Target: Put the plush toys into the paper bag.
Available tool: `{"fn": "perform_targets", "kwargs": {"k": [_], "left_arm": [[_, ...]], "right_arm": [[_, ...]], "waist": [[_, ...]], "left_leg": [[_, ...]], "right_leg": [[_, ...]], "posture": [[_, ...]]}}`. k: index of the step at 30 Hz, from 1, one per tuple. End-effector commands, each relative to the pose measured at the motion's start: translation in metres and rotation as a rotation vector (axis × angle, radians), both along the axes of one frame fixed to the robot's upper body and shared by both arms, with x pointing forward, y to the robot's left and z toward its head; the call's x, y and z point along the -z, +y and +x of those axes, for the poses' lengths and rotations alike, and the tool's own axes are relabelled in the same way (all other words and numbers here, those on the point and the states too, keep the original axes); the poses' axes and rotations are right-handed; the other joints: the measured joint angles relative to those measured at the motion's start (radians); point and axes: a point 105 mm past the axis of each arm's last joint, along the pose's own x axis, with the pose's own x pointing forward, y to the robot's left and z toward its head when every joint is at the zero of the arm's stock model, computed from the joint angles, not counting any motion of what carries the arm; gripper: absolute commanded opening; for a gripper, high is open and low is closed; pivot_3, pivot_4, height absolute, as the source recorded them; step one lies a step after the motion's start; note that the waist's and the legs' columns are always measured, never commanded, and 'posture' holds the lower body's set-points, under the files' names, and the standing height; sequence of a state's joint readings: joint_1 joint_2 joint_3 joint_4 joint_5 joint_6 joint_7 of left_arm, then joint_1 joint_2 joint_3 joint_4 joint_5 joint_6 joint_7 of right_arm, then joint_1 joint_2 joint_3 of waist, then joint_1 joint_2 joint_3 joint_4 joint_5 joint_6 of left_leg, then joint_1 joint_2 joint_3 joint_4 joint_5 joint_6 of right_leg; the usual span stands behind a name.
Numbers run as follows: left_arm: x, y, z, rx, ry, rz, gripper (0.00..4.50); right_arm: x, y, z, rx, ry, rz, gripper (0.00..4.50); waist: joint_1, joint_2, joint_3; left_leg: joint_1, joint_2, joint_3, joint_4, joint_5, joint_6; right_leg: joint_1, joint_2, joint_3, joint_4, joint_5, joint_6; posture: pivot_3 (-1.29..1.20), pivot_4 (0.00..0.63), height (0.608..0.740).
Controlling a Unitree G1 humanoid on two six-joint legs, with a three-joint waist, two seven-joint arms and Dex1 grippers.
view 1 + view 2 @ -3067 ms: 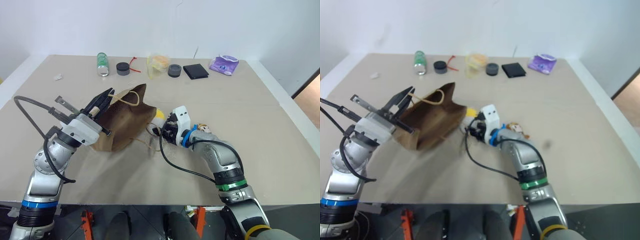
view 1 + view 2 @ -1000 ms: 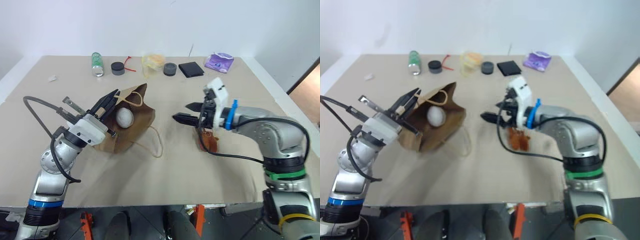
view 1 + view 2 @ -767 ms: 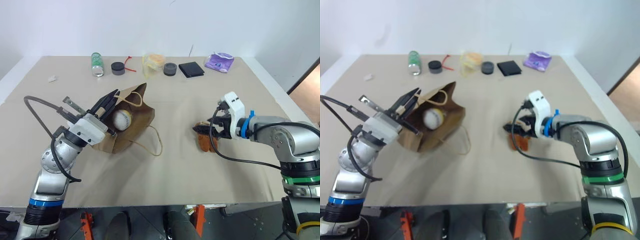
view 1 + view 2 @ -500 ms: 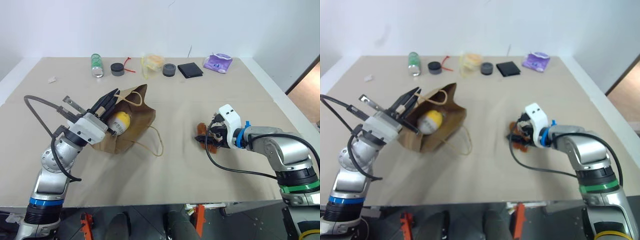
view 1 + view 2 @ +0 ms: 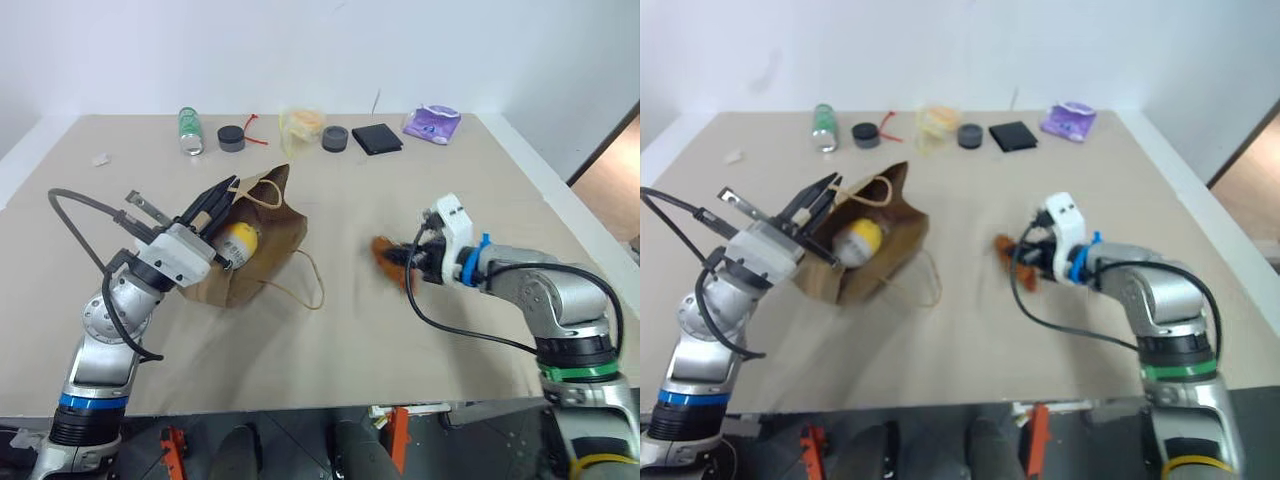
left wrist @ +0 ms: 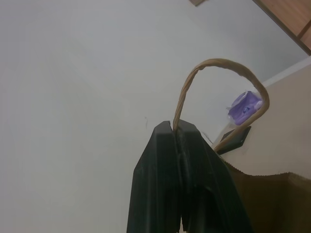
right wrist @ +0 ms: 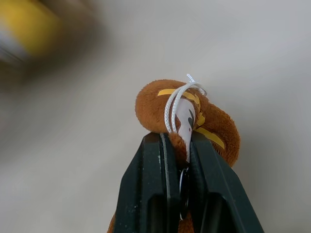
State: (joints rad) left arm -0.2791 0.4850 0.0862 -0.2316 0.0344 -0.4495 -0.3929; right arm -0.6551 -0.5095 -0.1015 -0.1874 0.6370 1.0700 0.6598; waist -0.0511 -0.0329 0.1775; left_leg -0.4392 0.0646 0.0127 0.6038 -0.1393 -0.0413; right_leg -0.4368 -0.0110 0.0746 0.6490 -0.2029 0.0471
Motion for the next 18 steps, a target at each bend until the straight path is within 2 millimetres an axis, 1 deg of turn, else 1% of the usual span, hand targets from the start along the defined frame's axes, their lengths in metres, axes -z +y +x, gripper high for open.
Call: {"fn": "perform_targets", "kwargs": {"k": [1,3,5,10,12,16,18], "left_arm": [[-0.011,0.002,-0.004,0.005,-0.05,-0.016,0.0],[-0.01,0.001,-0.004,0.008,-0.05,-0.018,0.0],[-0.01,-0.001,-0.004,0.015,-0.052,-0.016,0.0],[-0.012,-0.002,-0.006,0.015,-0.061,-0.018,0.0],[-0.012,-0.002,-0.006,0.012,-0.061,-0.021,0.0],[-0.012,-0.004,-0.007,0.015,-0.06,-0.022,0.0],[-0.012,-0.004,-0.007,0.016,-0.06,-0.023,0.0]], "right_arm": [[-0.048,0.037,-0.025,-0.183,-0.136,0.121,0.01],[-0.044,0.06,-0.025,-0.222,-0.103,0.14,0.01],[-0.034,0.081,-0.019,-0.233,-0.065,0.115,0.01],[-0.019,0.114,-0.008,-0.255,0.002,0.12,0.01],[-0.014,0.128,-0.002,-0.255,0.002,0.107,0.01],[-0.021,0.155,0.009,-0.248,0.001,0.164,0.01],[-0.02,0.168,0.012,-0.245,0.002,0.172,0.01]], "waist": [[0.002,0.0,0.0],[0.004,-0.002,-0.001],[0.004,-0.002,-0.001],[0.005,-0.002,-0.001],[0.004,-0.002,-0.001],[0.002,-0.002,-0.001],[0.003,-0.002,-0.001]], "left_leg": [[0.0,0.0,-0.001,0.0,0.0,0.0],[0.0,0.001,-0.001,0.0,0.0,0.0],[0.0,0.001,-0.001,0.0,0.0,0.0],[-0.002,0.001,0.0,0.0,0.0,0.0],[-0.001,0.001,0.0,0.0,0.0,0.0],[-0.002,0.002,0.0,0.0,0.0,0.0],[-0.002,0.003,0.0,-0.001,0.0,0.0]], "right_leg": [[0.0,0.001,0.0,0.0,0.0,0.0],[0.001,0.002,0.0,0.0,-0.001,-0.001],[0.001,0.001,0.0,0.0,-0.001,-0.001],[0.0,0.0,0.0,0.0,0.0,-0.001],[0.0,0.001,0.0,0.0,0.0,-0.001],[-0.001,0.002,0.0,0.0,0.0,-0.002],[-0.002,0.004,0.0,0.001,0.001,-0.002]], "posture": [[0.0,0.15,0.74],[0.0,0.15,0.74],[0.0,0.15,0.74],[0.0,0.15,0.74],[0.0,0.15,0.74],[0.0,0.15,0.74],[0.0,0.15,0.74]]}}
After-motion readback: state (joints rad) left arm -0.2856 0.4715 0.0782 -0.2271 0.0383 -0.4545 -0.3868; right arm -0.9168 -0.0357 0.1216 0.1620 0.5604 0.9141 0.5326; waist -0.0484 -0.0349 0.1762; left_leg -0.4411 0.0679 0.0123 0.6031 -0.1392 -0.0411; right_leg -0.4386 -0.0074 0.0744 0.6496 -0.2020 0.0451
